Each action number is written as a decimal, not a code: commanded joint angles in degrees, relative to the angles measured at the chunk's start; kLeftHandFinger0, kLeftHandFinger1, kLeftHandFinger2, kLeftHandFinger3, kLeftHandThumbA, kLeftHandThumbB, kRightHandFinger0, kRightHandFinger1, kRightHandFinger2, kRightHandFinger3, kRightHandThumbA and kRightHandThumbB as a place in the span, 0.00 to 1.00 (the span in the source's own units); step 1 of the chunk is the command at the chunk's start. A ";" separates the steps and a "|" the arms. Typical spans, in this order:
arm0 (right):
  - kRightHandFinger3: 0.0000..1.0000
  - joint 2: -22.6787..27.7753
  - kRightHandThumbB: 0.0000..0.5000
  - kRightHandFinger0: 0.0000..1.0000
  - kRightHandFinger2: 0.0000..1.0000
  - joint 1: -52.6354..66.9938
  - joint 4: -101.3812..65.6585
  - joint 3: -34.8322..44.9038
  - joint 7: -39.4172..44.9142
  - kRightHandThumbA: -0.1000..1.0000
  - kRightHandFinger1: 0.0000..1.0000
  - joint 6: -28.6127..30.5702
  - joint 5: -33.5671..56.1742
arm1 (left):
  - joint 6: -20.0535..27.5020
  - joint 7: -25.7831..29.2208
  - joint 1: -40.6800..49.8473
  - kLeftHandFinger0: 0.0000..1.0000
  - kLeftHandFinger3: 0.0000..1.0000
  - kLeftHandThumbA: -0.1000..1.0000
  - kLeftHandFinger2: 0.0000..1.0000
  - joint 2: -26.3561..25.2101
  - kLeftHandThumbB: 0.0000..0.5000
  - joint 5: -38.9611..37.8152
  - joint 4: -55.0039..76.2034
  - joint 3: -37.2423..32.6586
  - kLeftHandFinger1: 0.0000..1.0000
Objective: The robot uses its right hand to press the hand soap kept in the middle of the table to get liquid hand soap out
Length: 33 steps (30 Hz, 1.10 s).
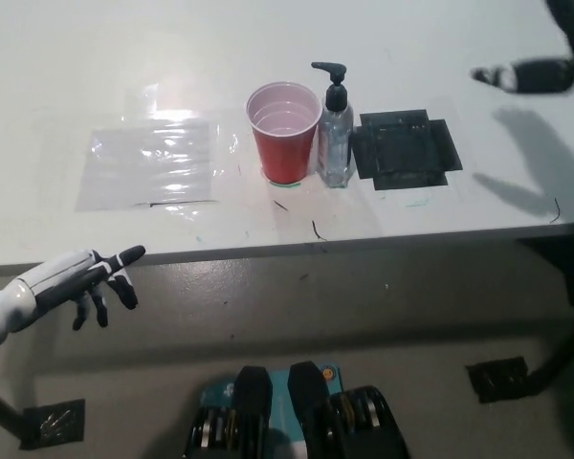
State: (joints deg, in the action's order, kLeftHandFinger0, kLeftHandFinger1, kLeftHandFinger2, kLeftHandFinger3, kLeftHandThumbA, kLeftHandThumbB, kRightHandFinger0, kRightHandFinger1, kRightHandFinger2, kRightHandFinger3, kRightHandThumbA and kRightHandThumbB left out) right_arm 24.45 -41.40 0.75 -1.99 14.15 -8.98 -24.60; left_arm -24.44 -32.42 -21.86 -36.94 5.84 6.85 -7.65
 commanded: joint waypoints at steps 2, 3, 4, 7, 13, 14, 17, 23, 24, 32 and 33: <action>1.00 1.79 0.90 1.00 1.00 5.55 -5.46 4.95 0.58 1.00 1.00 -0.55 7.03 | 1.02 1.28 0.02 0.20 0.71 1.00 0.50 -1.34 0.42 -0.16 1.18 1.91 0.31; 1.00 1.95 0.82 1.00 1.00 7.85 -6.03 5.89 0.12 1.00 1.00 0.70 7.73 | 1.27 1.43 0.26 0.22 0.72 1.00 0.50 -1.39 0.44 0.09 1.22 1.92 0.33; 1.00 1.81 0.81 1.00 1.00 8.80 -6.23 6.46 -0.09 1.00 1.00 1.14 8.20 | 1.64 1.43 0.37 0.22 0.72 1.00 0.50 -1.28 0.45 -0.04 1.01 2.07 0.33; 1.00 0.57 0.84 1.00 1.00 13.48 -7.37 9.04 -1.07 1.00 1.00 -0.62 9.84 | 0.16 1.51 1.12 0.22 0.73 1.00 0.51 -1.18 0.46 -0.32 2.05 2.87 0.34; 1.00 -2.17 0.95 1.00 1.00 19.27 -3.40 15.34 -1.54 1.00 1.00 0.24 17.90 | -0.26 1.47 1.58 0.22 0.74 1.00 0.53 -1.28 0.43 0.18 2.90 3.37 0.34; 1.00 -2.66 0.88 1.00 1.00 20.16 -2.44 16.43 -1.92 1.00 1.00 0.92 18.85 | -0.25 1.47 1.62 0.23 0.75 1.00 0.54 -1.27 0.42 0.22 2.99 3.40 0.35; 1.00 -3.78 0.78 1.00 1.00 21.84 0.85 18.63 -2.65 1.00 1.00 3.10 20.66 | 0.35 1.48 1.71 0.21 0.74 1.00 0.52 -0.98 0.43 -0.53 2.34 3.97 0.33; 1.00 -4.46 0.78 1.00 1.00 23.49 6.39 21.44 -3.28 1.00 1.00 1.93 23.44 | 0.57 1.78 1.65 0.19 0.73 1.00 0.50 -0.99 0.47 0.24 2.34 3.89 0.32; 1.00 -4.90 0.82 1.00 1.00 23.64 6.19 22.05 -3.59 1.00 1.00 0.75 24.13 | 0.23 1.69 1.60 0.19 0.73 1.00 0.50 -0.90 0.48 0.01 2.29 3.96 0.32; 1.00 -6.04 0.76 1.00 1.00 22.27 8.70 25.28 -4.79 1.00 1.00 -1.85 28.81 | -0.10 1.77 1.31 0.16 0.73 1.00 0.48 -0.50 0.45 -0.19 2.37 4.30 0.29; 1.00 -6.23 0.78 1.00 1.00 22.09 8.83 25.64 -5.19 1.00 1.00 -2.58 29.27 | -0.11 1.69 1.28 0.14 0.73 1.00 0.48 -0.47 0.45 -0.31 2.45 4.37 0.29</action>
State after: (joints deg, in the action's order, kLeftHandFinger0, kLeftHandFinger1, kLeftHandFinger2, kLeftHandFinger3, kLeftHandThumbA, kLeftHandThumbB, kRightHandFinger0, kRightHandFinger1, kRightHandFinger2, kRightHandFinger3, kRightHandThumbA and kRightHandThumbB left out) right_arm 18.48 -17.21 9.94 21.72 11.54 -9.90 -0.22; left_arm -24.48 -32.27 -19.36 -36.31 5.82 8.18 -4.83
